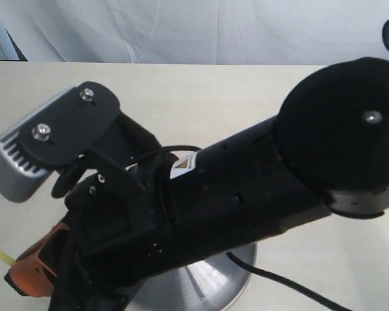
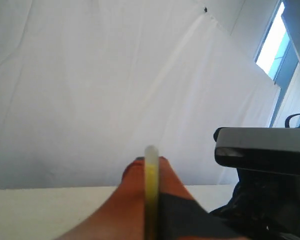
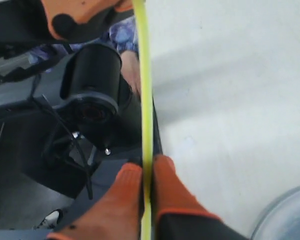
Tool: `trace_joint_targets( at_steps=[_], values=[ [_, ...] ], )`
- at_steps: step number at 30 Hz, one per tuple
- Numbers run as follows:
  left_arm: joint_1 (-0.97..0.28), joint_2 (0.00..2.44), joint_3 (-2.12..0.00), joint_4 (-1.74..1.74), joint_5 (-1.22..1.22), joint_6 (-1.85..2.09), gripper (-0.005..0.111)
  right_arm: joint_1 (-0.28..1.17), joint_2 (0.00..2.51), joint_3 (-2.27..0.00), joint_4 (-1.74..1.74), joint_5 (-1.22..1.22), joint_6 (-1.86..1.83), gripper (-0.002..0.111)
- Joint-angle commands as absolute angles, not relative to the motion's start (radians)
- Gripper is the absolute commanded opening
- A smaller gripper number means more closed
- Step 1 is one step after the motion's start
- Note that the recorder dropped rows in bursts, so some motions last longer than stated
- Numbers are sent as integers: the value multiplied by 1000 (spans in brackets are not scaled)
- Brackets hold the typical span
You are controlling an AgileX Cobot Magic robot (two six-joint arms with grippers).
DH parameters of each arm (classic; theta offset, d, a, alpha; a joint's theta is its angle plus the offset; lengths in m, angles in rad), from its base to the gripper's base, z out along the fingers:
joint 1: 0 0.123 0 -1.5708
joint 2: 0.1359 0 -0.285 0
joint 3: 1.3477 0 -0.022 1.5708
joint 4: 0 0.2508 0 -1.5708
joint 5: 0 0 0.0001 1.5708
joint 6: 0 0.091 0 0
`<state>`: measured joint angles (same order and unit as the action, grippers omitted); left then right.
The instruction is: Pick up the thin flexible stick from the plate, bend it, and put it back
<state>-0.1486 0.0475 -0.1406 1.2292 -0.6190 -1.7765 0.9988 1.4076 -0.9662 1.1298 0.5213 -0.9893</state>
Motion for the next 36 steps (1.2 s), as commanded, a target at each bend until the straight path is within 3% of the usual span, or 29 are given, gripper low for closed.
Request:
trace_joint_targets(
  at_steps=[1,3,7,9,17,21,36],
  values=[
    [-152,101,-222,1234,-593,-1783,0,1000,1369,-966,1105,493,-985,5],
    [-152,150,-256,1264,-615,-1816,0,1000,1364,-966,1076,474,-985,17],
    [-152,279,-325,1321,-698,-1840,0,1000,1362,-966,1071,456,-985,51],
    [-152,334,-348,1323,-744,-1840,0,1000,1362,-966,1071,449,-965,56],
    [-161,459,-371,1312,-868,-1840,0,1000,1362,-966,1059,362,-941,33],
    [-163,469,-371,1245,-908,-1840,0,1000,1381,-966,1028,297,-941,-1],
    [-183,581,-473,1199,-998,-1962,0,1000,1413,-963,1024,121,-941,0]
  ],
)
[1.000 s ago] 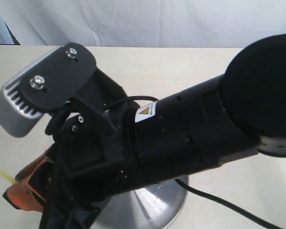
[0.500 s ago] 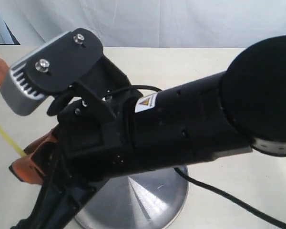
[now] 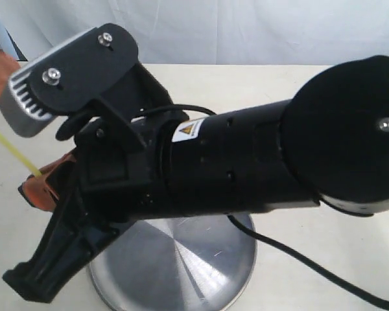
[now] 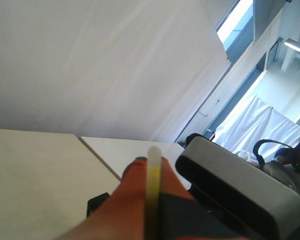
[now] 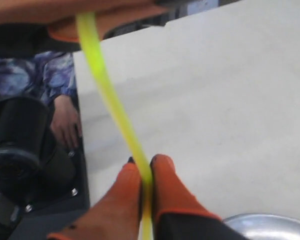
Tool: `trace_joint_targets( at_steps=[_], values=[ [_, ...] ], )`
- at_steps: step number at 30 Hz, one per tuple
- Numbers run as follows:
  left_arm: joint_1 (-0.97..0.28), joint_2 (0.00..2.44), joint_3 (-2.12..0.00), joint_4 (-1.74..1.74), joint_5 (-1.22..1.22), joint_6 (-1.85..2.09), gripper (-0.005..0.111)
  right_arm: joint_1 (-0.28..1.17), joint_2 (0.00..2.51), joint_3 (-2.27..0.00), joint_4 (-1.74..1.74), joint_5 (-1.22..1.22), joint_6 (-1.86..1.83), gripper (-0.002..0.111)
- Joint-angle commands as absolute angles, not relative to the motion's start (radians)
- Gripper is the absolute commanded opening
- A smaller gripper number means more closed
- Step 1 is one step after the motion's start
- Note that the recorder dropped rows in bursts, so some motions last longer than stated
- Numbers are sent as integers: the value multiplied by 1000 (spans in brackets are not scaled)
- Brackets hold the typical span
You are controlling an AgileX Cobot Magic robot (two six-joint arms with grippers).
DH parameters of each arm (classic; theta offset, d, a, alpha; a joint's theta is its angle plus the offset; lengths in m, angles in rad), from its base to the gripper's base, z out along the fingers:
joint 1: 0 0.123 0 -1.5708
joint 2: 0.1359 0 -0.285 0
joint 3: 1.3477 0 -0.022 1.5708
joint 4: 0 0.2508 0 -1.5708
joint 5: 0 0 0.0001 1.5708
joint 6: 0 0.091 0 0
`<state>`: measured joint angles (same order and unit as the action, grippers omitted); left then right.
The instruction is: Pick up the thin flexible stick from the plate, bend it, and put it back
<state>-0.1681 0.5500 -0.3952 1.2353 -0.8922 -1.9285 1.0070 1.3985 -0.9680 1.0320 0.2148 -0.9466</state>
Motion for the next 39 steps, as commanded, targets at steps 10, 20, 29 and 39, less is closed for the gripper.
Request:
trace_joint_targets(
  at_steps=[10,20,29,39],
  values=[
    [-217,676,-517,1292,-1009,-1993,0,1000,1397,-963,992,117,-941,0],
    [-217,716,-517,1421,-917,-1951,0,1000,1297,-963,967,353,-940,0],
    [-219,716,-517,1402,-897,-1953,0,1000,1339,-963,805,337,-786,46],
    [-219,716,-517,1333,-975,-1978,0,1000,1478,-963,786,237,-782,0]
  ],
)
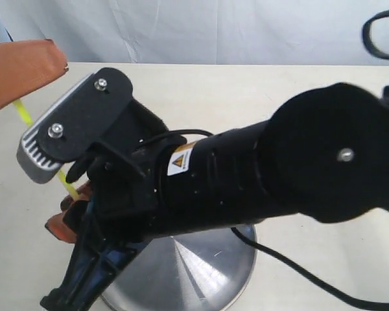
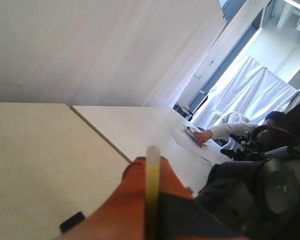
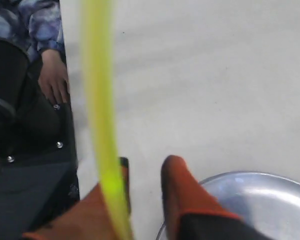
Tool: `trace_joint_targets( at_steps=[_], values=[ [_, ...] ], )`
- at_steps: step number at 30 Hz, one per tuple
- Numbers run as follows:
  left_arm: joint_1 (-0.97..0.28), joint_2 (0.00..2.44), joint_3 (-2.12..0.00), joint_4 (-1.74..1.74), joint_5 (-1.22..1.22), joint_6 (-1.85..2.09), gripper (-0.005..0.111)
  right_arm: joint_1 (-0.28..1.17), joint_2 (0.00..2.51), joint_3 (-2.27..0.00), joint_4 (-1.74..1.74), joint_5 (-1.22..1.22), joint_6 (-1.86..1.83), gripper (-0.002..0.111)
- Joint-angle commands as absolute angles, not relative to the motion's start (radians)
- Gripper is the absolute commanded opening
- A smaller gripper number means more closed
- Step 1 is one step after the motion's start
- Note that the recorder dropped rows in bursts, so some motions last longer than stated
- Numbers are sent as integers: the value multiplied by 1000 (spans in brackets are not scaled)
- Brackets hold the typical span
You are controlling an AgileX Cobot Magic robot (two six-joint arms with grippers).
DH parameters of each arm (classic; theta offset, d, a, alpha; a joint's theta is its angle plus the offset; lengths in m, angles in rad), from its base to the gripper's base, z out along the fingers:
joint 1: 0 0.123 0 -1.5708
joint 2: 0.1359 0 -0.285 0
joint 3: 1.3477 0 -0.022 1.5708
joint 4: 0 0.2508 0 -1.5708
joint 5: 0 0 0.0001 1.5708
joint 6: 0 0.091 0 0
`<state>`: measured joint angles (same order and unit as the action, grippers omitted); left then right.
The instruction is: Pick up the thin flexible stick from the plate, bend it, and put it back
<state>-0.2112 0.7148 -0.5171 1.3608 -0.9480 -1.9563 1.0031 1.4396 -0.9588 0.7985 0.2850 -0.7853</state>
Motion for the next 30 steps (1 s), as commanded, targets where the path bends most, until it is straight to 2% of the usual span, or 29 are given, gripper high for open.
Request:
trace_joint_targets(
  at_steps=[1,4,8,10,13,16,20,26,30],
  values=[
    [-219,716,-517,1336,-977,-1982,0,1000,1484,-963,776,231,-782,1],
    [-219,716,-517,1327,-981,-1985,0,996,1492,-963,660,191,-785,0],
    [-219,716,-517,1381,-949,-1983,0,913,1463,-963,625,150,-770,0],
    [-219,716,-517,1430,-865,-1975,0,884,1415,-963,645,213,-737,0],
    [-219,728,-517,1405,-760,-1930,0,877,1295,-963,645,433,-722,0],
    [-219,784,-517,1336,-814,-1861,0,877,1191,-963,657,577,-706,0],
    [-265,890,-542,1311,-848,-1789,0,877,1104,-963,667,587,-682,0],
    [-388,960,-611,1273,-907,-1768,0,877,1158,-963,553,610,-572,0],
    [-393,960,-634,1264,-984,-1768,0,877,1224,-963,341,568,-406,0]
  ],
)
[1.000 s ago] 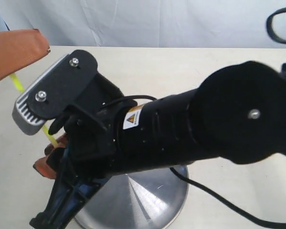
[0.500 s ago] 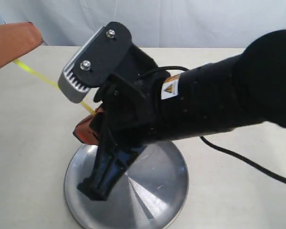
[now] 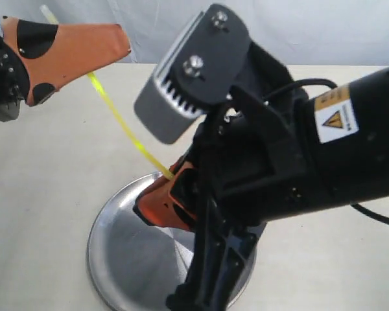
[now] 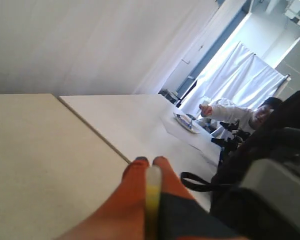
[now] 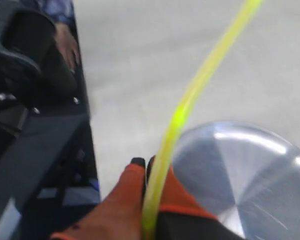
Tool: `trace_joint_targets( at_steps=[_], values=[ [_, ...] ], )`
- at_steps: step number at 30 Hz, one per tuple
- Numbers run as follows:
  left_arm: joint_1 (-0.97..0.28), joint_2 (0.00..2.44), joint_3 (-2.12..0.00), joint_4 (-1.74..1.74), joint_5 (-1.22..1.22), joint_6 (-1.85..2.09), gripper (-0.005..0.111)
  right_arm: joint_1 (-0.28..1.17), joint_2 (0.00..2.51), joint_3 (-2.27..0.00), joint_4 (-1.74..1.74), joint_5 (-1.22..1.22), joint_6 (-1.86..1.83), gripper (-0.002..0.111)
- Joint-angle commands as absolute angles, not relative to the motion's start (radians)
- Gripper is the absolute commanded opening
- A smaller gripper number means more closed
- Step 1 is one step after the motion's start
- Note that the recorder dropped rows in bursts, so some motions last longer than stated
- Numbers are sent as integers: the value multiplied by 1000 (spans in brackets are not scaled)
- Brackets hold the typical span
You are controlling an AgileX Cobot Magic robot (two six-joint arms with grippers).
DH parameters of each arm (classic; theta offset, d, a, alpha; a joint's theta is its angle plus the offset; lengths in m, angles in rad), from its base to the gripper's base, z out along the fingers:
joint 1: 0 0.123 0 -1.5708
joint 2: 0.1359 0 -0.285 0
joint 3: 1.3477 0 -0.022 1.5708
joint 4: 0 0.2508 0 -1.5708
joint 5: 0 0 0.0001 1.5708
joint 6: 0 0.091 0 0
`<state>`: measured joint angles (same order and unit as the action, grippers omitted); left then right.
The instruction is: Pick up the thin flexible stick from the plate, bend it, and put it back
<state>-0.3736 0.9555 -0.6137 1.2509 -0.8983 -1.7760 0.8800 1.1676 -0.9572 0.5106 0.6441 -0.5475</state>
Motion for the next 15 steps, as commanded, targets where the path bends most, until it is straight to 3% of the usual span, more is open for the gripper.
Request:
trace_joint_targets(
  at_steps=[1,10,15],
  values=[
    [-393,960,-638,1264,-993,-1772,0,877,1241,-963,289,556,-361,0],
    [-393,960,-639,1350,-986,-1776,0,877,1365,-963,23,407,-137,0],
    [-393,960,-639,1479,-786,-1776,0,877,1341,-963,12,491,-96,0]
  ],
)
